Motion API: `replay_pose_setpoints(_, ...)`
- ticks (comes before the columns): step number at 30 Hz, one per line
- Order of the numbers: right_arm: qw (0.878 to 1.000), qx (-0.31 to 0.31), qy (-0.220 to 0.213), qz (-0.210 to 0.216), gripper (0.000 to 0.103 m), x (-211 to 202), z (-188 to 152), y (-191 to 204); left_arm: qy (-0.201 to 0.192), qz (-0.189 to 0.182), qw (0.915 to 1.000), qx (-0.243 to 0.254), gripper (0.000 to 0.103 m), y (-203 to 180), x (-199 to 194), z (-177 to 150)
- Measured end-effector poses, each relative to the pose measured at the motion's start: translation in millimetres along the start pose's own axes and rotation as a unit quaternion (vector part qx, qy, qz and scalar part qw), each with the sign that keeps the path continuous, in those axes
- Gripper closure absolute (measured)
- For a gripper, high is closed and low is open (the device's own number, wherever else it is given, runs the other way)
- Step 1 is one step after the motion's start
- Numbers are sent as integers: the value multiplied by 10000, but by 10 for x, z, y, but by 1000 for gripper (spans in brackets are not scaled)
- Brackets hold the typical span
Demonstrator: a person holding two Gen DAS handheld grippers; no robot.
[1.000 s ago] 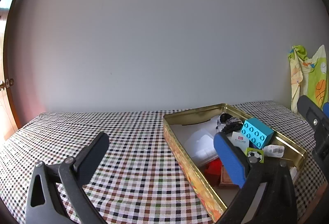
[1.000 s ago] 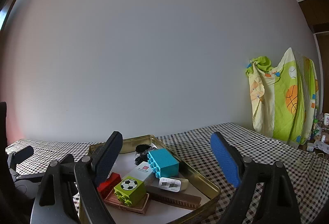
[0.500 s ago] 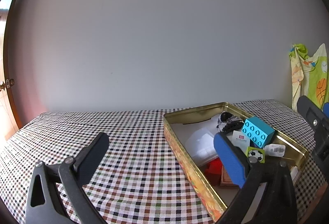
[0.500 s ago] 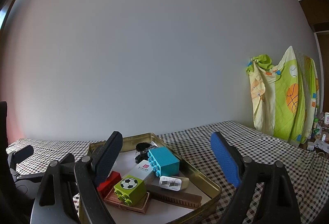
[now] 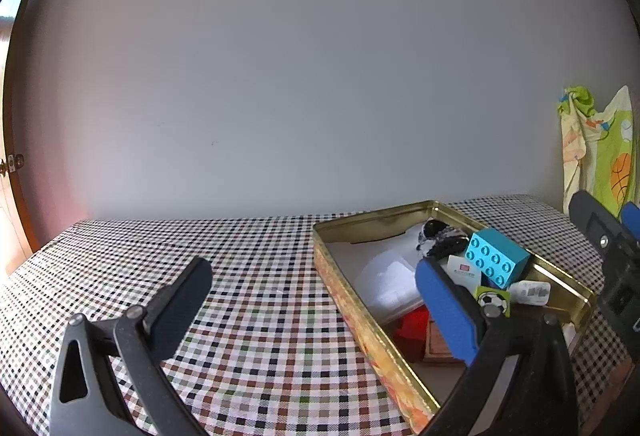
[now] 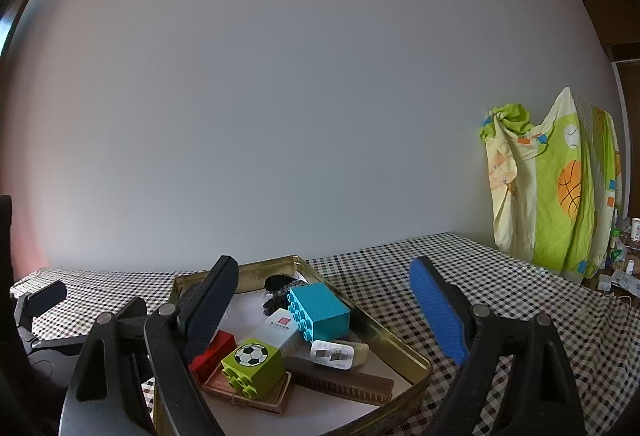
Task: Organize rigid objects
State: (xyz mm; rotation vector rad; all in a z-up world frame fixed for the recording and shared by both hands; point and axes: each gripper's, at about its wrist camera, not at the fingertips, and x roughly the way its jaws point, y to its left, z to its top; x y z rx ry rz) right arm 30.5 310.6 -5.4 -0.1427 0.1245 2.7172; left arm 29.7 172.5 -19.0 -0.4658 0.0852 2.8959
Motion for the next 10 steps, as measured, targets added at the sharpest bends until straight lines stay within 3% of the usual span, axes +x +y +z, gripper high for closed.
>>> replay_pose_setpoints(10, 10000, 1, 40, -3, 14, 7, -1, 1, 64, 23, 10000, -14, 0, 38, 11, 3)
